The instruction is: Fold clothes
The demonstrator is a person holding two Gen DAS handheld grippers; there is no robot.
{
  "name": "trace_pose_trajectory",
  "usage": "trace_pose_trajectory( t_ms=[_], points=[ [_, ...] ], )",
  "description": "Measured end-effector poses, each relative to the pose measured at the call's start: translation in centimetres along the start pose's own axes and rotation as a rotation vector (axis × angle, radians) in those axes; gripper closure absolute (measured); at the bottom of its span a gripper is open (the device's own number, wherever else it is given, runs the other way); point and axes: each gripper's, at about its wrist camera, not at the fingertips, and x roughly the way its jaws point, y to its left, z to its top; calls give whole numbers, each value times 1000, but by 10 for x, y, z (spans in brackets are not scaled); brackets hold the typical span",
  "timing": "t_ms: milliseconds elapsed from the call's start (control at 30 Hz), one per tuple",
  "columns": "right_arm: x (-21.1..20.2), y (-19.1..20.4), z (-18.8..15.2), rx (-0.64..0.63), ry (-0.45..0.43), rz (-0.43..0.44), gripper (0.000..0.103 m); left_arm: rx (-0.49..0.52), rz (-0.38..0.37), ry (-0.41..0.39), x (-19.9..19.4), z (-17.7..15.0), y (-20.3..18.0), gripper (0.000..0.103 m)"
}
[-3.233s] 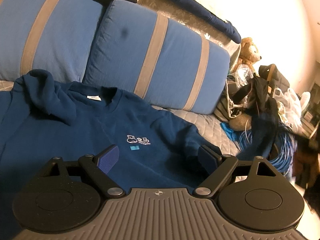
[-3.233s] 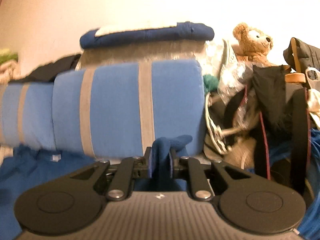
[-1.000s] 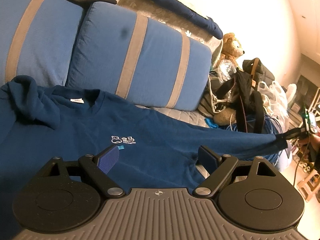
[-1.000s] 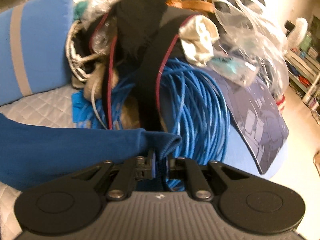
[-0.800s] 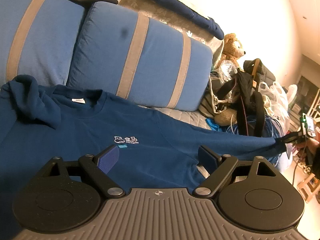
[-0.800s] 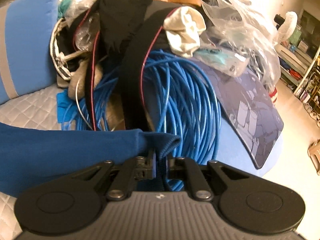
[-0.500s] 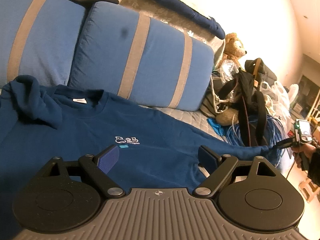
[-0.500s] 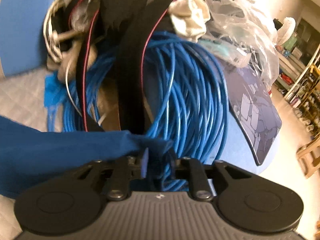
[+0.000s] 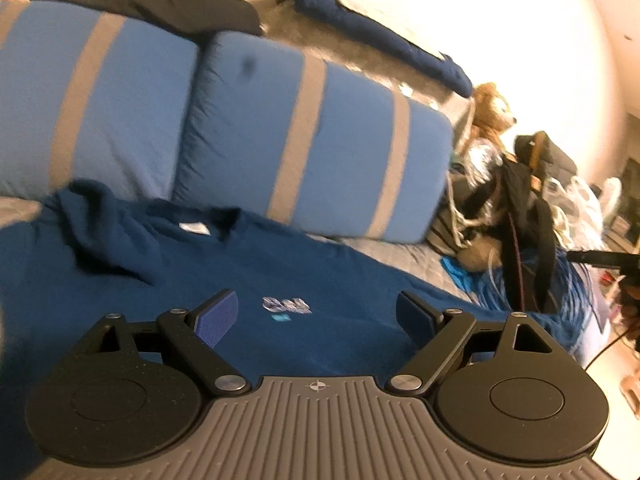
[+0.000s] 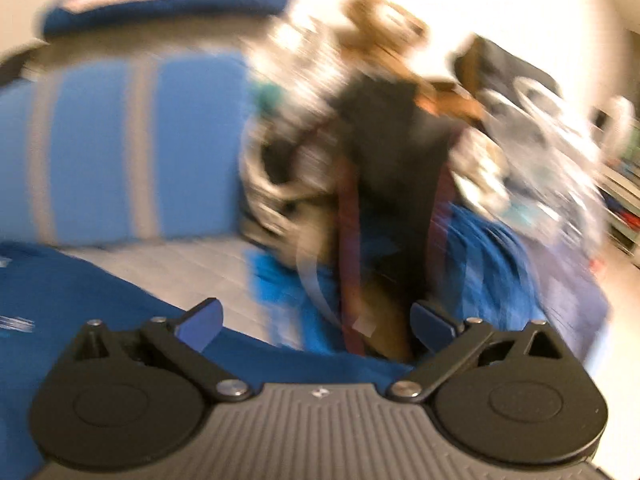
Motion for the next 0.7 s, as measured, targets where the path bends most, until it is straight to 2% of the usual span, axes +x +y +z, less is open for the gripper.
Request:
trace_pose_trajectory(
  t_ms=[133, 300, 367, 433, 533, 700],
  points=[
    [-24, 42, 37, -8, -87, 117, 0, 27, 62, -21, -33, 31, 6, 16],
    [-47, 89, 83, 45, -137, 257, 0, 131, 193, -88, -72, 70, 16, 16],
    [-58, 111, 97, 42, -153, 307, 0, 127, 250, -108, -84, 84, 24, 16],
    [-67, 139, 106, 22, -173, 374, 0, 86, 288, -133, -95, 93, 34, 16],
    [-72, 184, 109, -23, -184, 455, 0, 38, 306, -159, -108, 99, 45, 16],
    [-62, 266, 99, -127, -166, 545, 0, 49, 353, -203, -127, 100, 58, 16]
  ],
)
